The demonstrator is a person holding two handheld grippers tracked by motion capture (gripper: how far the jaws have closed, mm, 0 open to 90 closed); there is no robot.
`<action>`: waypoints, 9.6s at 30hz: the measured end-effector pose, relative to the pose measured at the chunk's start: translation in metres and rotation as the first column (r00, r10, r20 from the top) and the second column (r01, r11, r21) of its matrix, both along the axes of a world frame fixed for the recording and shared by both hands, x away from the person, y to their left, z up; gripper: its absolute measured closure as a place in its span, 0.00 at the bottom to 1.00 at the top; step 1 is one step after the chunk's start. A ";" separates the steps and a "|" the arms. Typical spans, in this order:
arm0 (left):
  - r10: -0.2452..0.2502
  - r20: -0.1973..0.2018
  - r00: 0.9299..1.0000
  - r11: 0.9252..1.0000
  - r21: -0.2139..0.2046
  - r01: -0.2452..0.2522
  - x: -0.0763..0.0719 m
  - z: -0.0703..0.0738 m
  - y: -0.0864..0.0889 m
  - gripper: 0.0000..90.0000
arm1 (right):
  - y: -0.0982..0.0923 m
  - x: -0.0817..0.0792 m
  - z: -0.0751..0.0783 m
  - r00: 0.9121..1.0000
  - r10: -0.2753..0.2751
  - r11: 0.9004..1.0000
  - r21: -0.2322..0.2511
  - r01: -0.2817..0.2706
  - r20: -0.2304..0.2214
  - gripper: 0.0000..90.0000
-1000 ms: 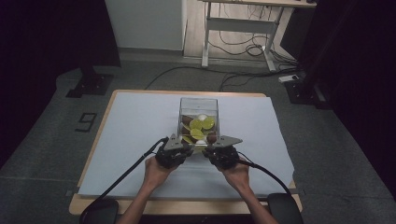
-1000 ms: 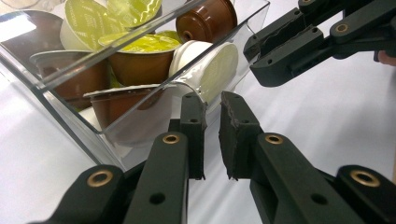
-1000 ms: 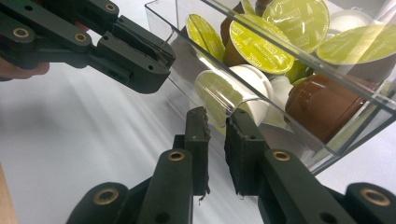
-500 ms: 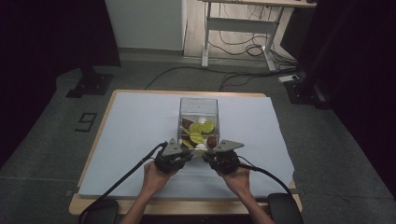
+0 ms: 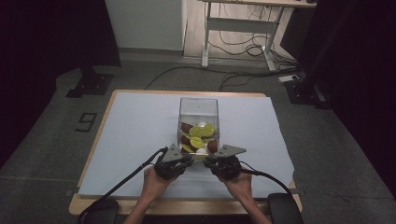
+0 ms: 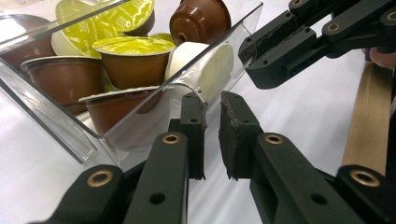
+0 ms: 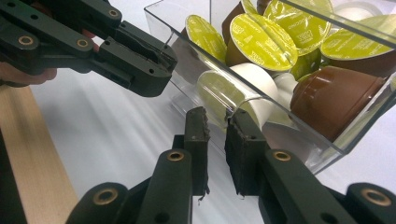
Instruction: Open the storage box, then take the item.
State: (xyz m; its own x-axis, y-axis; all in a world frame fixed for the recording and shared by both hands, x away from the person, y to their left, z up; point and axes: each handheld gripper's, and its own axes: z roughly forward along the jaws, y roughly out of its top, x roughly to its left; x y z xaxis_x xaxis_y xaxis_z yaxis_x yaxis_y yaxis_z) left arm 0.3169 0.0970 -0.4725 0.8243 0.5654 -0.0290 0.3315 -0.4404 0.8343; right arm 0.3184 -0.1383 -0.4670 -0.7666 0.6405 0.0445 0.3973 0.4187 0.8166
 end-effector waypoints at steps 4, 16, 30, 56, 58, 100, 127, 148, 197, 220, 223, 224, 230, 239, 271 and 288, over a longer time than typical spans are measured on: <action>0.002 -0.005 1.000 1.000 -0.012 -0.002 -0.004 -0.001 0.000 0.88 | 0.000 -0.005 0.000 1.000 0.003 1.000 -0.002 -0.003 -0.002 0.87; -0.004 -0.008 1.000 1.000 -0.025 0.003 -0.018 -0.003 0.002 0.88 | 0.000 -0.016 0.000 1.000 0.019 1.000 -0.010 -0.019 -0.005 0.87; -0.013 -0.007 1.000 1.000 -0.023 0.013 -0.035 -0.007 0.001 0.88 | 0.000 -0.030 -0.002 0.999 0.047 0.999 -0.027 -0.047 -0.028 0.87; -0.038 0.009 0.999 0.999 0.007 0.037 -0.048 -0.004 0.010 0.86 | -0.005 -0.039 -0.004 0.996 0.086 0.995 -0.048 -0.088 -0.030 0.89; -0.040 0.003 0.999 0.999 0.020 0.040 -0.049 -0.005 0.012 0.85 | -0.008 -0.039 -0.004 0.996 0.086 0.995 -0.058 -0.087 -0.031 0.88; 0.076 -0.061 0.995 0.994 0.079 -0.071 -0.022 -0.002 0.071 0.79 | -0.074 -0.020 0.013 0.998 -0.064 0.997 -0.053 0.062 -0.026 0.79; 0.179 -0.114 0.977 0.979 0.116 -0.166 0.027 -0.028 0.084 0.22 | -0.097 0.025 -0.016 0.973 -0.223 0.962 -0.170 0.211 -0.054 0.24; 0.264 -0.150 0.953 0.951 0.208 -0.231 0.034 -0.055 0.085 0.00 | -0.095 0.039 -0.058 0.952 -0.257 0.941 -0.268 0.206 -0.168 0.00; 0.269 -0.132 0.954 0.944 0.231 -0.234 0.032 -0.056 0.082 0.00 | -0.091 0.020 -0.016 0.981 -0.159 0.971 -0.198 0.136 -0.107 0.01; 0.268 -0.131 0.954 0.944 0.233 -0.233 0.032 -0.056 0.082 0.00 | -0.066 0.017 0.030 0.996 -0.024 0.988 -0.157 0.011 -0.085 0.01; 0.268 -0.131 0.954 0.944 0.233 -0.233 0.032 -0.056 0.082 0.00 | -0.063 0.018 0.034 0.996 -0.017 0.988 -0.152 0.003 -0.087 0.01; 0.268 -0.131 0.954 0.944 0.233 -0.233 0.032 -0.056 0.082 0.00 | -0.061 0.018 0.036 0.996 -0.009 0.988 -0.153 -0.004 -0.084 0.01; 0.269 -0.131 0.954 0.944 0.232 -0.235 0.032 -0.056 0.082 0.00 | -0.052 0.021 0.048 0.997 0.024 0.990 -0.134 -0.034 -0.069 0.01; 0.269 -0.130 0.954 0.944 0.231 -0.235 0.032 -0.056 0.082 0.00 | -0.040 0.029 0.058 0.996 0.054 0.991 -0.116 -0.063 -0.074 0.02; 0.268 -0.132 0.954 0.944 0.232 -0.233 0.032 -0.056 0.082 0.00 | 0.022 0.051 0.044 0.977 0.141 0.969 -0.180 -0.169 -0.161 0.19; 0.268 -0.131 0.954 0.944 0.232 -0.233 0.032 -0.056 0.082 0.00 | 0.043 0.064 0.027 0.960 0.154 0.956 -0.209 -0.204 -0.234 0.36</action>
